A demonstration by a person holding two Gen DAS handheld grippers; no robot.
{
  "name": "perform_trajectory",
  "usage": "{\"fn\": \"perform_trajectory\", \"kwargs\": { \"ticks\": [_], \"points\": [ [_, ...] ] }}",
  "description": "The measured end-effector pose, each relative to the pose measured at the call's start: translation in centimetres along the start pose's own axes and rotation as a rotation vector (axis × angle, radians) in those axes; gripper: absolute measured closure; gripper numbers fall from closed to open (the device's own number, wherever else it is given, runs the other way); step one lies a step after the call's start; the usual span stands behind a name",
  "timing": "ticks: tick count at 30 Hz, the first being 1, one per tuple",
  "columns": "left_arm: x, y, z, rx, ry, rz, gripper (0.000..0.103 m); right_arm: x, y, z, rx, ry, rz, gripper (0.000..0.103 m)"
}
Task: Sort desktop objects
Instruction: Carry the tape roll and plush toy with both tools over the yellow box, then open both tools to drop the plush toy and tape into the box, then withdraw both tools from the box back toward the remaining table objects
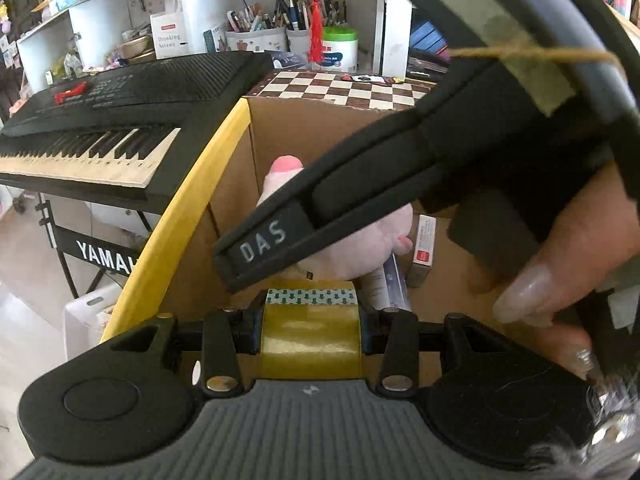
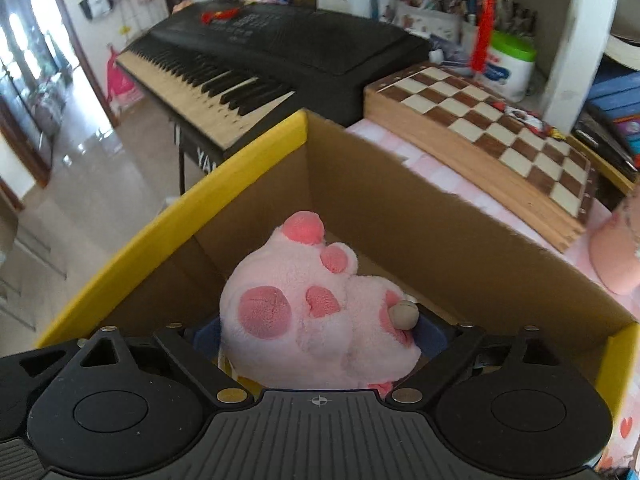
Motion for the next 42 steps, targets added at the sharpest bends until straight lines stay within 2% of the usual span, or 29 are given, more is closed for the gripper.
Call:
{"fn": "perform_trajectory", "kwargs": {
  "ticks": [4, 7, 9, 11, 15, 19, 22, 27, 34, 38, 42],
  "points": [
    [-0.5, 1.2, -0.5, 0.06, 0.022, -0.025, 0.047, -0.7, 0.8, 0.1, 0.027, 0.045, -0.018, 0.004],
    [-0.8, 3.3, -0.9, 0.144, 0.045, -0.031, 0.034, -0.7, 2.8, 0.1, 0.093, 0.036, -0.023, 0.003],
    [-1.1, 5.1, -1.1, 0.196, 0.064, -0.038, 0.027, -0.8, 4.7, 0.2, 0.159, 0.027, -0.042, 0.001],
    [-1.3, 6.8, -1.2, 0.239, 0.072, -0.043, 0.025, -1.0, 6.5, 0.1, 0.212, 0.02, -0.046, 0.001],
    [-2.1, 10.8, -1.0, 0.334, 0.108, -0.019, 0.015, -2.1, 11.2, 0.4, 0.348, 0.021, -0.038, 0.0],
    [-2.3, 14.7, -0.2, 0.409, 0.12, 0.002, 0.01, -3.1, 15.2, 1.0, 0.462, 0.008, -0.029, 0.0],
    [-2.5, 17.3, 0.7, 0.46, 0.119, 0.013, 0.007, -4.2, 17.2, 1.6, 0.513, -0.009, -0.022, 0.0],
    [-3.0, 20.3, 2.7, 0.499, 0.142, 0.046, 0.005, -6.0, 20.4, 3.7, 0.587, -0.009, 0.016, 0.0],
    [-4.6, 24.4, 5.3, 0.536, 0.181, 0.071, 0.003, -7.1, 24.1, 8.3, 0.641, -0.088, 0.084, 0.0],
    [-5.6, 26.2, 6.6, 0.548, 0.195, 0.054, 0.0, -7.2, 26.3, 11.9, 0.666, -0.135, 0.143, 0.0],
    [-6.5, 27.4, 8.4, 0.524, 0.225, 0.025, 0.0, -7.4, 28.3, 15.9, 0.682, -0.19, 0.204, 0.0]
  ]
}}
Point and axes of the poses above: each gripper's, at about its wrist camera, not at the fingertips, and y roughly against the way its jaws point, x to its right, z to its underside, the point moved 6 cm from there along -y, roughly the way its jaws point, and after that the axes turned 10 degrees about -z, right-handed, at the moved point
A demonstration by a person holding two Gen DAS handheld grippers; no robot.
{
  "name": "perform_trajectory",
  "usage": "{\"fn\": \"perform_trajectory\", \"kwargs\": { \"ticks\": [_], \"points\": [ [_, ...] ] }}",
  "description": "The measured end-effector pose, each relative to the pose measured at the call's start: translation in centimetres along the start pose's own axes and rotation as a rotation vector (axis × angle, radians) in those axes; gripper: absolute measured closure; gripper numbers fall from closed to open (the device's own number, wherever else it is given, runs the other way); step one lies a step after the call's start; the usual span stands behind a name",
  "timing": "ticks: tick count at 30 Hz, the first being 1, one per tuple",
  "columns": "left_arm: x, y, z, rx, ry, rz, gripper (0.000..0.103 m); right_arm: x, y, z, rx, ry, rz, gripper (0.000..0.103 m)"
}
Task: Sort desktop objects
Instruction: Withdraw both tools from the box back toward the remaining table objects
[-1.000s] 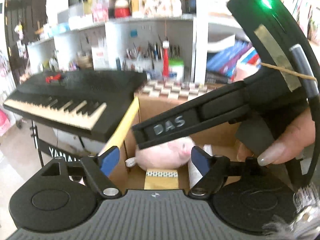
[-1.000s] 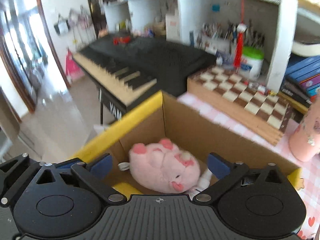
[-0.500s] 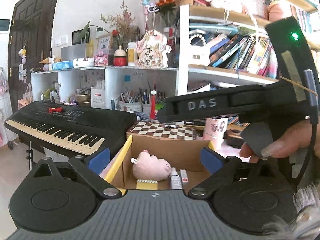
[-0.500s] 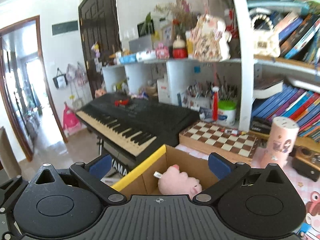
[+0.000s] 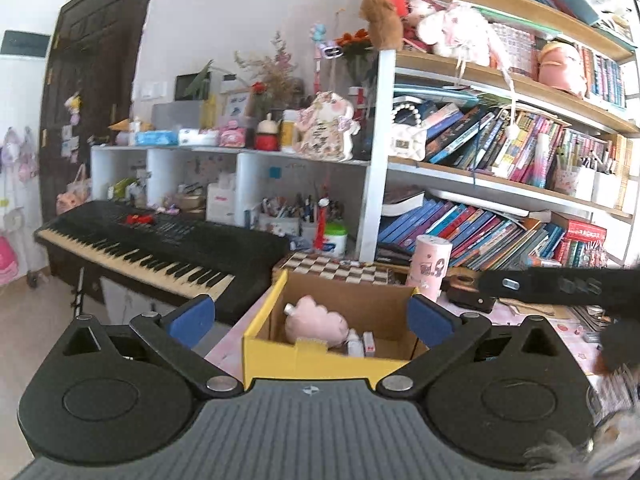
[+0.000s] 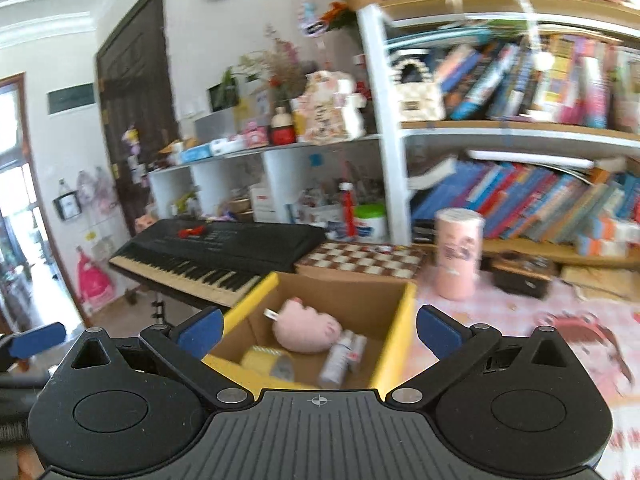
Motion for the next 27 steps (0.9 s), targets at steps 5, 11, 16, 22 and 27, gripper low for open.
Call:
{"fn": "perform_trajectory", "kwargs": {
  "ticks": [5, 11, 16, 22, 27],
  "points": [
    [-0.4, 2.1, 1.8, -0.037, -0.007, 0.001, 0.0, 0.5, 4.5, 2.9, 0.024, 0.034, 0.111, 0.0],
    [0.2, 4.2, 4.6, -0.088, -0.014, 0.028, 0.0, 0.6, 7.8, 6.5, 0.002, -0.001, 0.226, 0.0],
    [1.1, 5.3, 7.1, -0.134, -0.033, 0.046, 0.0, 0.6, 8.7, 9.5, -0.069, -0.032, 0.297, 0.0],
    [2.5, 6.0, 9.7, -0.187, -0.08, 0.087, 0.0, -0.2, 9.7, 11.6, -0.128, 0.014, 0.321, 0.0],
    [4.1, 6.5, 10.9, -0.218, -0.105, 0.141, 0.0, -0.1, 10.6, 13.0, -0.185, 0.023, 0.347, 0.001]
  ]
}}
Point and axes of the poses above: each gripper's, at about its wrist camera, not at the fingertips, and y roughly against the way its jaws point, x to its right, z to its underside, the point moved 6 cm from there along -y, roughly the way its jaws point, and after that the axes turned 10 degrees about -z, right-handed, at the moved point
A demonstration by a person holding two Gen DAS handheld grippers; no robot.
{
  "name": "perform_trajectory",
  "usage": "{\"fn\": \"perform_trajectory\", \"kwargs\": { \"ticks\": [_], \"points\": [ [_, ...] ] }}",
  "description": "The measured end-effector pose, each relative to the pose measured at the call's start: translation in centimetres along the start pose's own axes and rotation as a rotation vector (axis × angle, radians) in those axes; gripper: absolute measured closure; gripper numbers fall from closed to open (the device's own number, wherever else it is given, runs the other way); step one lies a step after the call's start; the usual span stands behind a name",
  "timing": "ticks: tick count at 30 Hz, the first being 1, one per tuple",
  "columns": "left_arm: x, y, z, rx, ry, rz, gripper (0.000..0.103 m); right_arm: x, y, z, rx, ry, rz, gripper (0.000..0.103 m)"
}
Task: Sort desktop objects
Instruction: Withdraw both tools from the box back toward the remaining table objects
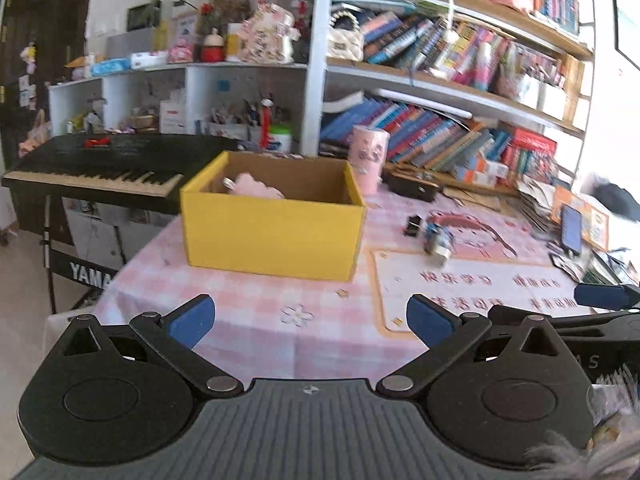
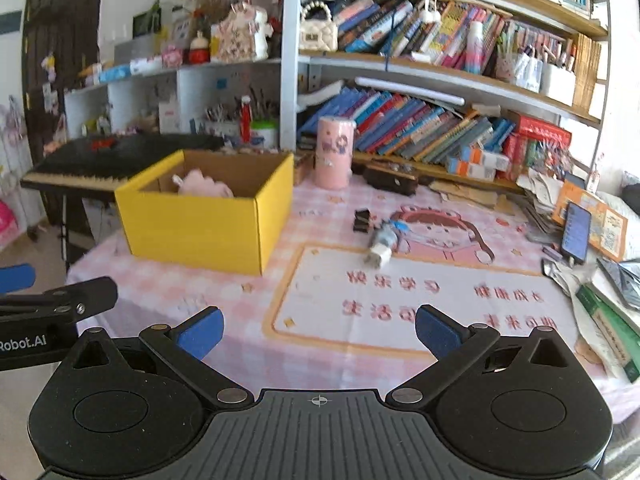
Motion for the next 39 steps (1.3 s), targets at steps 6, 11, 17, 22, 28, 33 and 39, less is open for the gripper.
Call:
{"fn": "perform_trajectory", "kwargs": {
  "ticks": [6, 11, 17, 22, 28, 33, 39],
  "points": [
    [1.9, -0.3, 0.2, -0.015, -0.034, 0.048, 0.0, 1.7, 0.6, 0.9, -0.018, -0.04, 0.046, 0.001],
    [4.2, -0.7, 0.5, -0.037, -0.073, 0.103, 0.0, 3.5, 1.1, 1.7, -0.034, -0.083, 0.09, 0.001],
    [7.0, -1.2, 0.9, -0.062, -0.119, 0.158, 0.0, 5.9, 1.7, 2.7, -0.055, -0.139, 0.14, 0.001],
    [9.6, -1.7, 1.0, -0.082, -0.155, 0.2, 0.0, 8.0, 1.8, 3.2, -0.071, -0.173, 0.174, 0.001],
    [12.4, -2.7, 0.8, -0.1, -0.185, 0.237, 0.0, 10.5, 1.5, 3.6, -0.096, -0.211, 0.198, 0.001],
    [14.5, -3.9, 0.9, -0.118, -0.202, 0.256, 0.0, 12.4, 0.9, 3.7, -0.113, -0.229, 0.212, 0.001],
    [16.0, -5.4, 0.6, -0.137, -0.195, 0.237, 0.0, 14.6, -0.9, 3.4, -0.137, -0.243, 0.196, 0.001]
  ]
}}
Point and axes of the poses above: each gripper's, at about its wrist camera, not at the fingertips, and y roughly against the way its jaws point, x to its right, z to its underside, the point moved 6 cm from there along -y, roughly the way its jaws point, and after that the axes turned 10 degrees about -z, right-handed, at the moved point
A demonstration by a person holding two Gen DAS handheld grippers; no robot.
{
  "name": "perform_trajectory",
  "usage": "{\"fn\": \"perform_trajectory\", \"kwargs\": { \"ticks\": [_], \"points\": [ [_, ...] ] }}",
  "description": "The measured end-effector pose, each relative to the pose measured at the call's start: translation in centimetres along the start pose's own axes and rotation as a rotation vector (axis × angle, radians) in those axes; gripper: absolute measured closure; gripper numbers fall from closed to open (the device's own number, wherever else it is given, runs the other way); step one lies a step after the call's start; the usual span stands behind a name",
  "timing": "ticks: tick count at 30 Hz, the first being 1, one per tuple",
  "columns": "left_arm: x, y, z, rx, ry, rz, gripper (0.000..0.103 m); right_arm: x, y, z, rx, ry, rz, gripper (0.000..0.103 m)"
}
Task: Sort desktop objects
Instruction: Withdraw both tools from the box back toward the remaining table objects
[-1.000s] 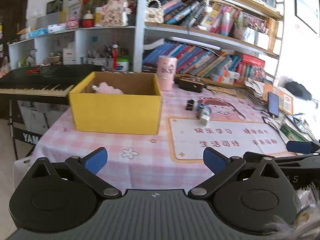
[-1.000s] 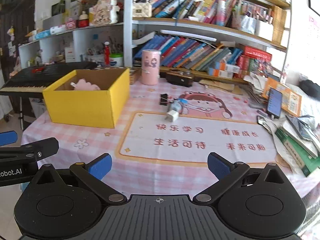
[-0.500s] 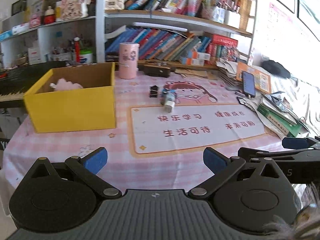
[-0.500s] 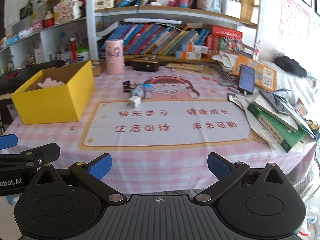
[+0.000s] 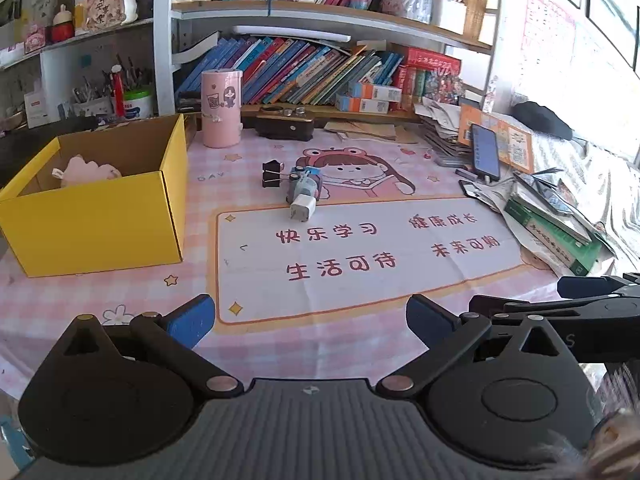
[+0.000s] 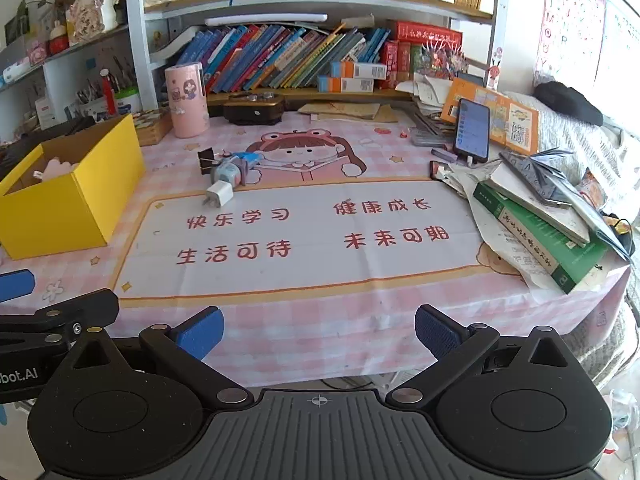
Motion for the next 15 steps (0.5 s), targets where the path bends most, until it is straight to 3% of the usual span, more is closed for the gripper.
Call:
{"fn": "perform_trajectory", "kwargs": {
  "ticks": [10, 15],
  "points": [
    [2.3, -4.4, -2.4, -0.042, 0.044, -0.037, 0.003, 3.1, -4.3, -3.3, -0.042, 0.026, -0.049, 0.001],
    [3.6, -7.2, -3.7, -0.065, 0.055, -0.072, 0.012, 5.4, -6.7, -5.6, -0.045, 0.014, -0.076, 0.001]
  ]
}}
Point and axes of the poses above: each gripper's, at about its wrist camera, not at the fingertips, and y roughly against the way its jaws point, x to its right, z to its underside, the point moved 6 cm from there along -y, roughly the way its jaws point, and after that the axes turned 10 degrees about -z, right-handed, at the moved point
